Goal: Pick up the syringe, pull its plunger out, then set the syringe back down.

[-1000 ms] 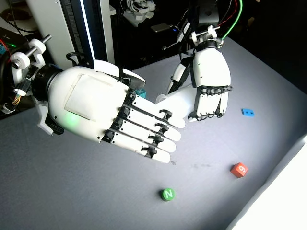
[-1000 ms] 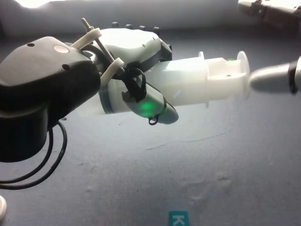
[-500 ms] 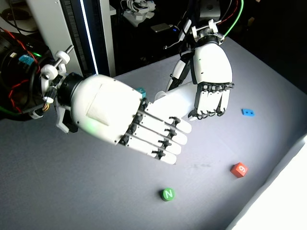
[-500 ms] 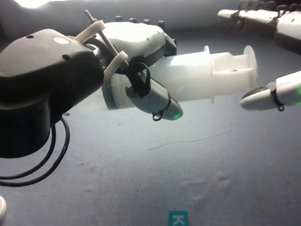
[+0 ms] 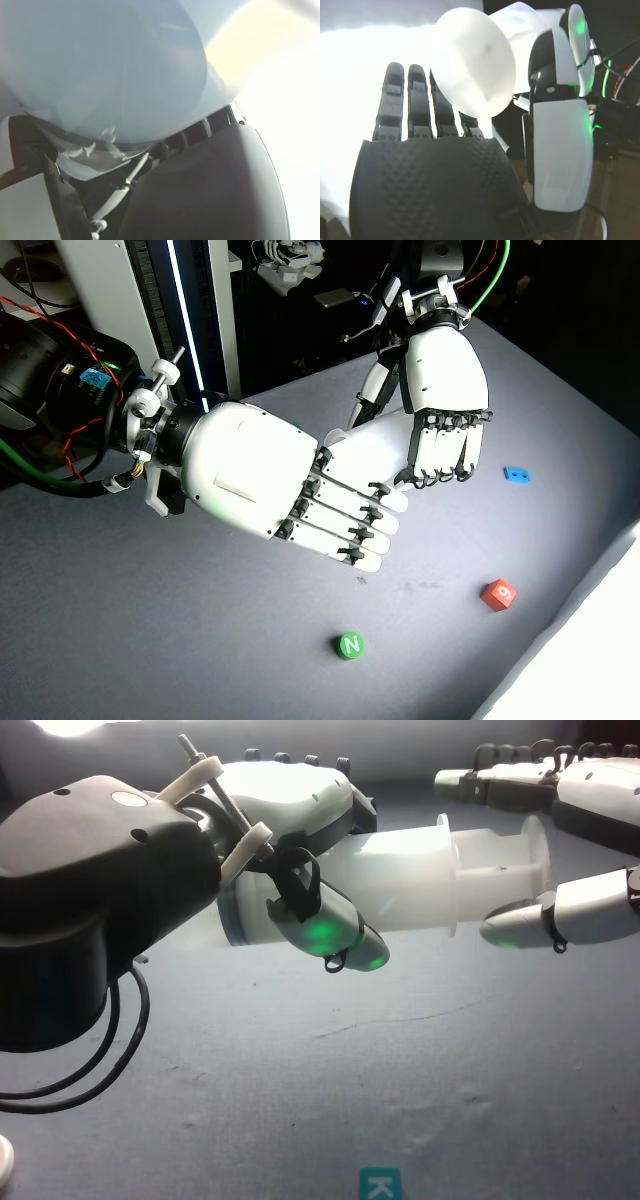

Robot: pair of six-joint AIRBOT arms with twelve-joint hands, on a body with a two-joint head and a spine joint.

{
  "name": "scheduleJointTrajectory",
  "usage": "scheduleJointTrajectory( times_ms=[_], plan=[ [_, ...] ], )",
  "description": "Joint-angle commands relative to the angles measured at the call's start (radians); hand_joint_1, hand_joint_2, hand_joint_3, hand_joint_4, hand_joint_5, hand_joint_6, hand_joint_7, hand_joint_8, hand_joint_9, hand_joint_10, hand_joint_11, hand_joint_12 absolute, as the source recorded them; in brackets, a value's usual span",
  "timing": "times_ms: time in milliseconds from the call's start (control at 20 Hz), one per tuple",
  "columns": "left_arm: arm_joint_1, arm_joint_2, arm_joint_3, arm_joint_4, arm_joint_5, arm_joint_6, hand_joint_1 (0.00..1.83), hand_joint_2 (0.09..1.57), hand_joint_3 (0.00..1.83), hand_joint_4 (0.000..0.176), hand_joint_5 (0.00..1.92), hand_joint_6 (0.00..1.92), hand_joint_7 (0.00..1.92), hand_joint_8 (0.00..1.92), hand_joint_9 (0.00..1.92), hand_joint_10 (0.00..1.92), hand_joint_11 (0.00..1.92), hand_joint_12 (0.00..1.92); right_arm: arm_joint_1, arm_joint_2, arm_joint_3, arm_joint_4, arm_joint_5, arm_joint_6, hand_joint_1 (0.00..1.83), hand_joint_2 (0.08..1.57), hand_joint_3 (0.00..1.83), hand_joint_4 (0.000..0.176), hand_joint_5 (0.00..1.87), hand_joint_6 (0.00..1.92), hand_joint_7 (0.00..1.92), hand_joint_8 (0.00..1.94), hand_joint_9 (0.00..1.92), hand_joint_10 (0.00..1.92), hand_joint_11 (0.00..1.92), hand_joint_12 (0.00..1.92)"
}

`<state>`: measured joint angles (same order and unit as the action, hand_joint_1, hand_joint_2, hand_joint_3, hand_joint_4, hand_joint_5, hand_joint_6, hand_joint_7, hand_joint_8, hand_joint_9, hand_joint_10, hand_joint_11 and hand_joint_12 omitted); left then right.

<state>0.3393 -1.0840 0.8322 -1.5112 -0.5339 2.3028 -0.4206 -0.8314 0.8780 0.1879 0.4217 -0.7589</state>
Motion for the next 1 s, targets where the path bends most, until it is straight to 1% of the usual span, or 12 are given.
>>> scheduleJointTrajectory(
  times_ms=[0,50,100,250,350,400,450,550,700,850,900,950],
  plan=[
    [-0.024,0.002,-0.002,0.052,-0.022,-0.002,1.20,1.22,0.00,0.000,0.84,1.06,0.75,1.55,0.68,1.25,0.39,1.44,0.017,0.003,0.004,-0.002,0.130,0.004,0.91,1.08,0.02,0.000,0.27,0.10,0.27,0.05,0.26,0.06,0.00,0.61],
    [-0.025,0.002,-0.002,0.052,-0.022,-0.001,1.20,1.22,0.00,0.000,0.84,1.05,0.76,1.54,0.68,1.26,0.41,1.46,0.017,0.003,0.006,-0.002,0.132,0.004,0.91,1.11,0.00,0.000,0.29,0.18,0.31,0.06,0.30,0.08,0.00,0.73],
    [-0.025,0.002,-0.002,0.052,-0.022,0.002,1.20,1.22,0.00,0.000,0.82,1.08,0.76,1.54,0.68,1.25,0.38,1.45,0.016,0.003,0.006,-0.002,0.133,0.004,0.89,1.14,0.00,0.000,0.16,0.81,0.46,0.14,0.41,0.17,0.00,0.95],
    [-0.025,0.002,-0.001,0.051,-0.022,0.003,1.21,1.22,0.00,0.000,0.84,1.04,0.76,1.55,0.68,1.25,0.38,1.44,0.015,0.003,0.006,-0.002,0.137,0.004,0.86,1.17,0.00,0.000,0.18,0.95,0.46,0.40,0.37,0.48,0.00,1.08],
    [-0.025,0.002,-0.001,0.051,-0.022,0.004,1.22,1.22,0.00,0.000,0.85,1.01,0.75,1.58,0.67,1.29,0.40,1.45,0.016,0.003,0.006,-0.002,0.140,0.004,0.87,1.20,0.00,0.000,0.27,1.08,0.40,0.82,0.35,0.77,0.01,1.22],
    [-0.025,0.002,-0.001,0.051,-0.022,0.004,1.22,1.22,0.00,0.000,0.86,1.00,0.76,1.57,0.66,1.31,0.39,1.45,0.015,0.003,0.006,-0.002,0.140,0.004,0.96,1.28,0.01,0.000,0.56,1.42,0.46,0.96,0.38,0.91,0.04,1.32],
    [-0.025,0.002,-0.001,0.050,-0.022,0.004,1.21,1.22,0.00,0.000,0.85,1.02,0.76,1.57,0.65,1.31,0.39,1.46,0.014,0.004,0.006,-0.002,0.140,0.002,1.00,1.29,0.00,0.000,0.66,1.47,0.56,1.00,0.45,1.02,0.08,1.42],
    [-0.026,0.002,-0.002,0.050,-0.024,0.004,1.21,1.22,0.00,0.000,0.83,1.05,0.75,1.57,0.65,1.30,0.38,1.45,0.010,0.007,0.006,-0.002,0.140,0.000,1.11,1.29,0.00,0.007,0.63,1.49,0.71,1.45,0.57,1.20,0.24,1.55],
    [-0.027,0.002,-0.004,0.050,-0.027,0.004,1.21,1.22,0.00,0.000,0.84,1.02,0.75,1.59,0.65,1.31,0.38,1.45,0.001,0.014,0.006,-0.002,0.140,0.000,1.10,1.30,0.00,0.020,0.64,1.49,0.67,1.54,0.53,1.36,0.29,1.63],
    [-0.027,0.002,-0.003,0.050,-0.029,0.004,1.21,1.23,0.00,0.000,0.83,1.05,0.74,1.59,0.64,1.33,0.38,1.47,-0.007,0.028,0.006,-0.002,0.140,0.000,1.11,1.30,0.00,0.007,0.67,1.43,0.64,1.58,0.50,1.40,0.26,1.66],
    [-0.027,0.002,-0.003,0.050,-0.029,0.004,1.31,1.23,0.00,0.000,0.78,1.11,0.73,1.55,0.66,1.48,0.38,1.46,-0.009,0.038,0.006,-0.002,0.140,0.000,1.11,1.30,0.00,0.015,0.64,1.48,0.67,1.55,0.50,1.41,0.26,1.67],
    [-0.027,0.002,-0.003,0.050,-0.030,0.004,1.23,1.23,0.00,0.000,0.84,1.05,0.73,1.58,0.63,1.36,0.37,1.47,-0.009,0.044,0.006,0.002,0.140,0.000,1.11,1.30,0.00,0.016,0.63,1.50,0.68,1.53,0.51,1.41,0.27,1.67]
  ],
)
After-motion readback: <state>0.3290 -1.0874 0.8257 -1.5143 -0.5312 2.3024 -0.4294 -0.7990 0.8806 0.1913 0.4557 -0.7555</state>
